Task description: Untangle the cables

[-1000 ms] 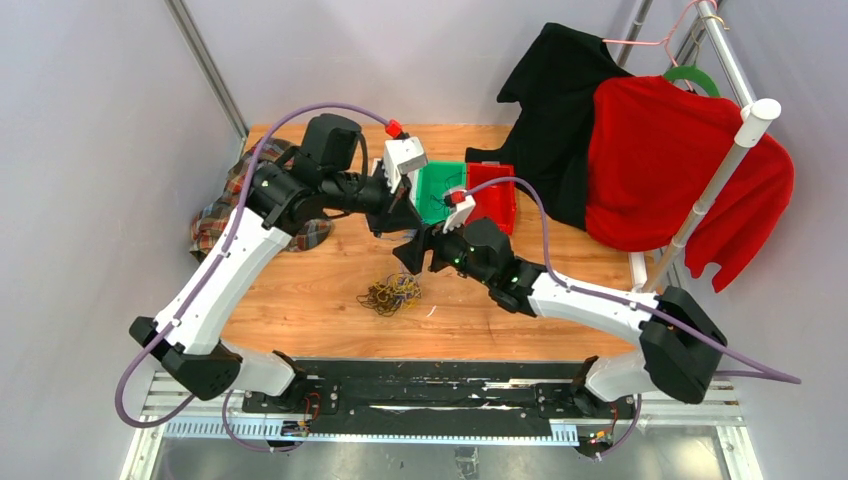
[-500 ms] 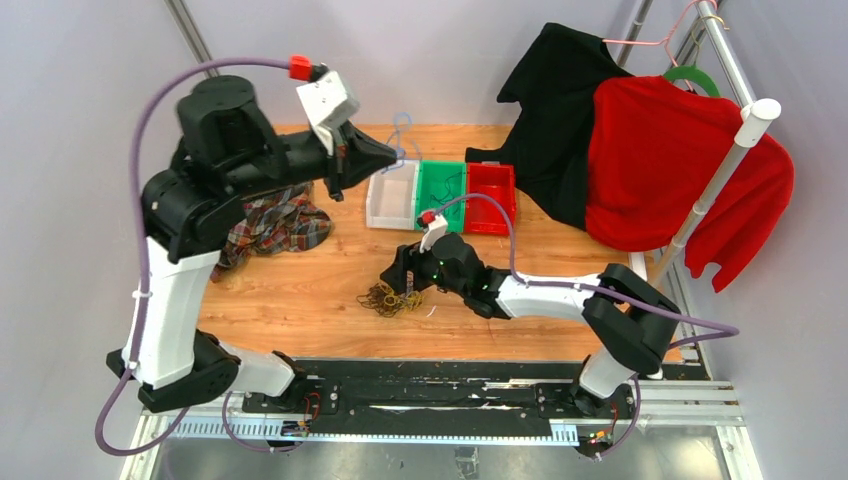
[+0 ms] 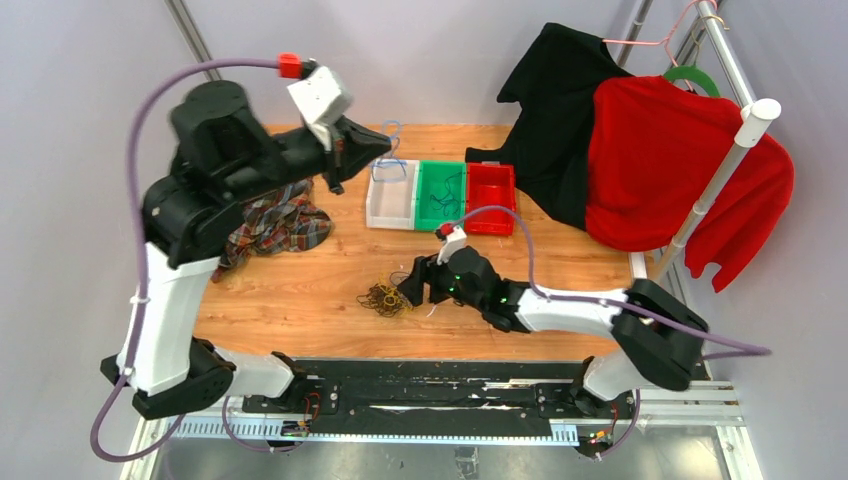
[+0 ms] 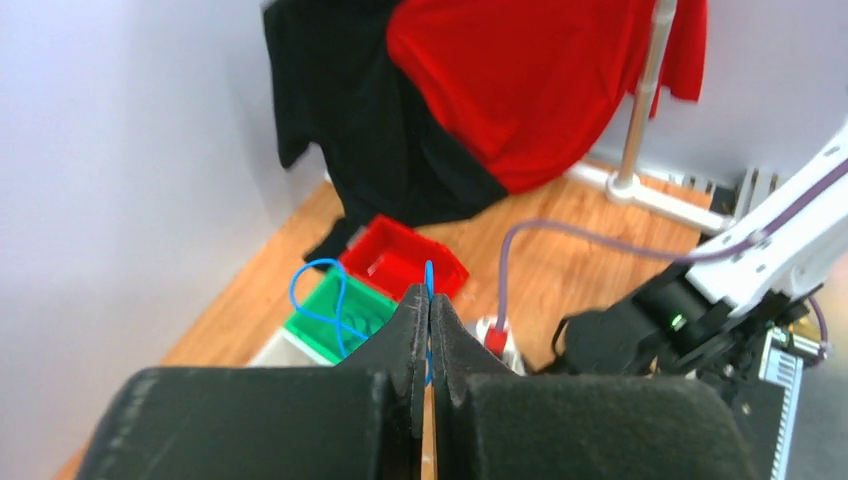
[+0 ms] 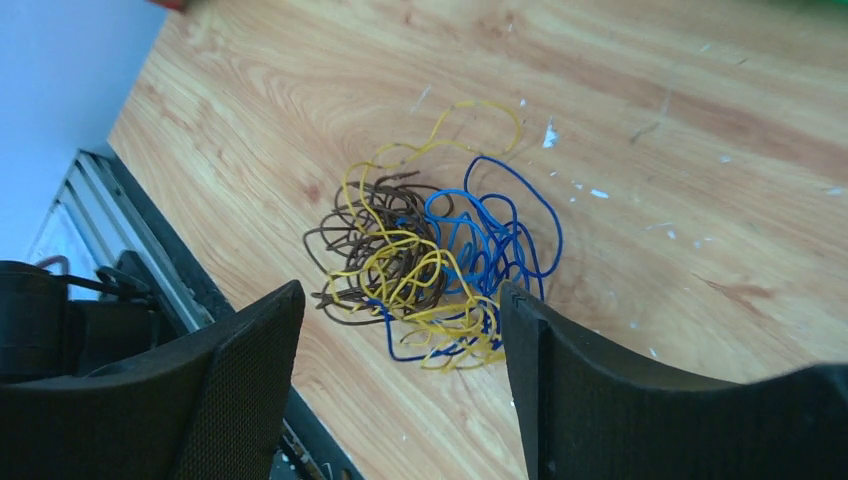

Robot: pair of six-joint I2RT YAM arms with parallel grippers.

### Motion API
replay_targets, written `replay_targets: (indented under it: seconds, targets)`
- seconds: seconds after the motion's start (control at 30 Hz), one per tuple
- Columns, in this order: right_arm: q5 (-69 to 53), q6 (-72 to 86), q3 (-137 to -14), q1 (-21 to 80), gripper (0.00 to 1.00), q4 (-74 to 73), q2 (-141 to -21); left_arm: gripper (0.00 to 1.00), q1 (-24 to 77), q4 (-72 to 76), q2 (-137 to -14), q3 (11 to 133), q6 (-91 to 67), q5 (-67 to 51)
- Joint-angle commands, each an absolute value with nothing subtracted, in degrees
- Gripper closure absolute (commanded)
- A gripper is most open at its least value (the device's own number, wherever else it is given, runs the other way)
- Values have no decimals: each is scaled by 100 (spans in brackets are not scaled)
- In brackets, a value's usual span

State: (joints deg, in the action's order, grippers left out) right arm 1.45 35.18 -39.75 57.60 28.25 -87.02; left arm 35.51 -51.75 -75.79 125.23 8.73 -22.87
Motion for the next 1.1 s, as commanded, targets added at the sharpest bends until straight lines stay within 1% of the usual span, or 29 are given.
replay_targets:
  seconds: [0.0,0.1,0.2,0.33,0.43,0.63,0.8,1.03,1.07]
  targets:
    - [837,3546,-3668,5698,25,2432,-7581,100,3589,-4651,-7588,11535,800,-2286]
    - [1211,3459,-3551,5554,21,1934,-6914,100,3592,-4147,-7599,10770,807,-2291]
    - [1606,3475,-3524,5342,21,1366,-6291,100,3594,-3898,-7855,10316,854,-2277]
    - [1865,3503,-3479,4933,21,810,-5682,100,3593,-3776,-8541,10205,980,-2253]
    - [2005,3394,-3439,4652,20,586,-5363,100,3588,-3925,-9179,10497,1228,-2165]
    - [2000,3294,-3428,4271,21,417,-5132,100,3565,-3785,-10173,10883,1642,-1739]
    - [1910,3267,-3419,4180,21,407,-5158,100,3456,-3178,-10810,10931,1929,-1317]
    - [1803,3273,-3419,4148,21,467,-5244,100,3267,-2900,-11743,11355,1922,-1138]
    - [1788,3278,-3419,4148,21,473,-5253,98,3261,-2878,-11809,11394,1940,-1120]
